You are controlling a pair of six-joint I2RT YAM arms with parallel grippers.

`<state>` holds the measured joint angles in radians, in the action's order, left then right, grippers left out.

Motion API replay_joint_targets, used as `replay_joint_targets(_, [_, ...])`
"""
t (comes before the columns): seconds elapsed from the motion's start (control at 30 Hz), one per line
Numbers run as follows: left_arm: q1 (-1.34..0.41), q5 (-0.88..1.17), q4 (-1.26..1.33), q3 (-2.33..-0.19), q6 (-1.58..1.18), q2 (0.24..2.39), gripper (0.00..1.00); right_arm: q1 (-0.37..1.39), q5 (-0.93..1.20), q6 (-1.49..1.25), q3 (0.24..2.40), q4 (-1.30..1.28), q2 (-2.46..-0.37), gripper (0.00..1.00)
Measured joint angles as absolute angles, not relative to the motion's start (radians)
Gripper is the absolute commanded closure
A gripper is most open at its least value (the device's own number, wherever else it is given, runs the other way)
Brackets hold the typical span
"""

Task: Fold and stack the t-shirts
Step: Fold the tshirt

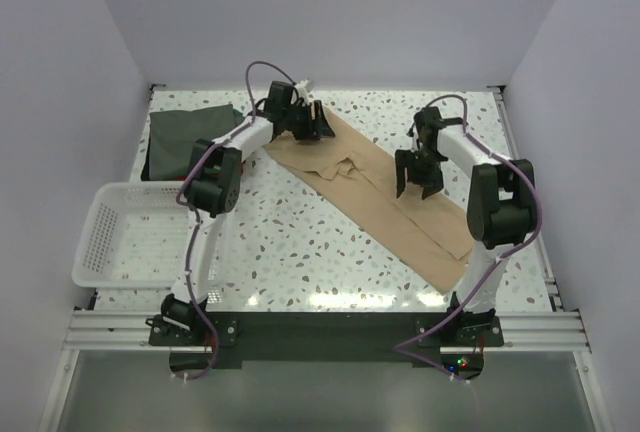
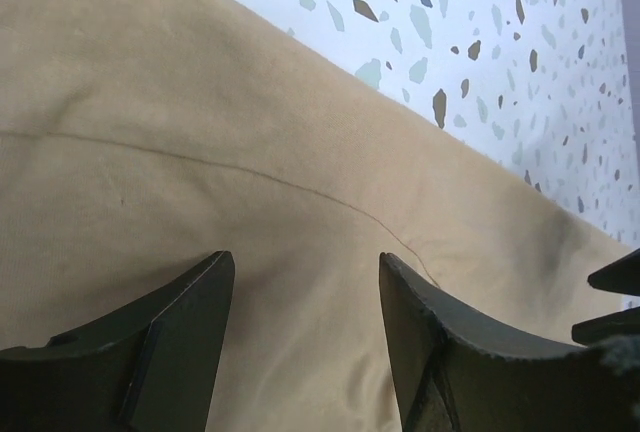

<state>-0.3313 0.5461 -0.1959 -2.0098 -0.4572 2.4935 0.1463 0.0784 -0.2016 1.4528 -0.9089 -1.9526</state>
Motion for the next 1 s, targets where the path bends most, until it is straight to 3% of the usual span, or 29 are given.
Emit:
replay_joint_targets(0.33, [-0.329, 0.555, -0.133, -1.674, -0.638, 2.25, 0.35, 0.144, 0.142, -0.18, 1.275, -0.87, -1.908, 0.28])
replay_joint_targets(0.5, [-0.328, 0.557, -0.128, -1.589, -0.672, 2.233, 0.35, 0.137, 0.181, -0.202, 1.275, -0.861, -1.91, 0.28])
replay_joint_targets(0.77, [-0.32, 0.561, -0.11, -1.608, -0.67, 2.276, 0.35, 0.151, 0.233, -0.299, 1.231, -0.816, -1.882, 0.29])
replay_joint_targets(1.0, [-0.289, 0.582, -0.044, -1.716, -0.657, 2.365, 0.35, 0.285, 0.228, -0.435, 1.155, -0.767, -1.826, 0.29])
